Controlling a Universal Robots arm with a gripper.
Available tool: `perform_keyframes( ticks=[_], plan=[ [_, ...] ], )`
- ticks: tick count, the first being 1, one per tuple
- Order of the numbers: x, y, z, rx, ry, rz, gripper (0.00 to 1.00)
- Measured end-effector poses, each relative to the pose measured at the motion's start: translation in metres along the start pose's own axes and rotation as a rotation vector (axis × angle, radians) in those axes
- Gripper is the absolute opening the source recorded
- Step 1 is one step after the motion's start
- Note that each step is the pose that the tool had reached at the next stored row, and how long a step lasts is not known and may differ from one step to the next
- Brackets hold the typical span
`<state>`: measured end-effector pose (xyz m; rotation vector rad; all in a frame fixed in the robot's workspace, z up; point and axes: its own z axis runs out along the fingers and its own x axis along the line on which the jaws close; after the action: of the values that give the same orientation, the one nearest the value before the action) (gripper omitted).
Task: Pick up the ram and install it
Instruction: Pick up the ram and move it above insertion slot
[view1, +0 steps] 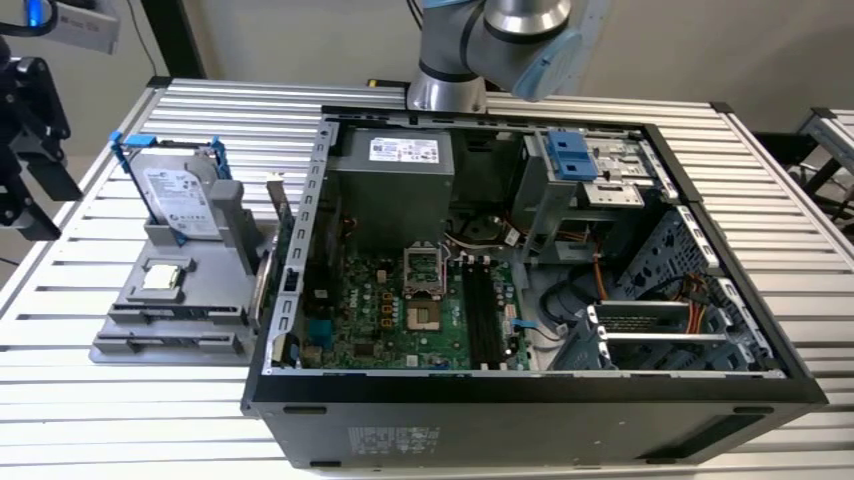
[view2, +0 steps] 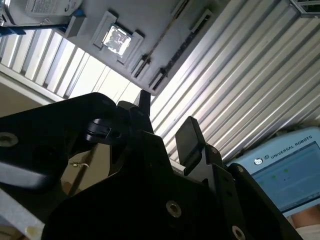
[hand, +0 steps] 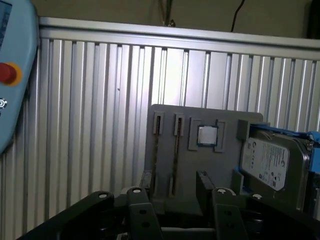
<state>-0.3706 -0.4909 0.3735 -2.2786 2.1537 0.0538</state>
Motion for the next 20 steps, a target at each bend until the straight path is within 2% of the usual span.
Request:
perform_keyframes(
  ticks=[16,20],
  plan=[
    [0.0009,-0.0031,0.0253,0.0012,0.0000,0.000,1.00],
    [0.0010,-0.0031,0.0301,0.0027,-0.0026,0.000,1.00]
  ],
)
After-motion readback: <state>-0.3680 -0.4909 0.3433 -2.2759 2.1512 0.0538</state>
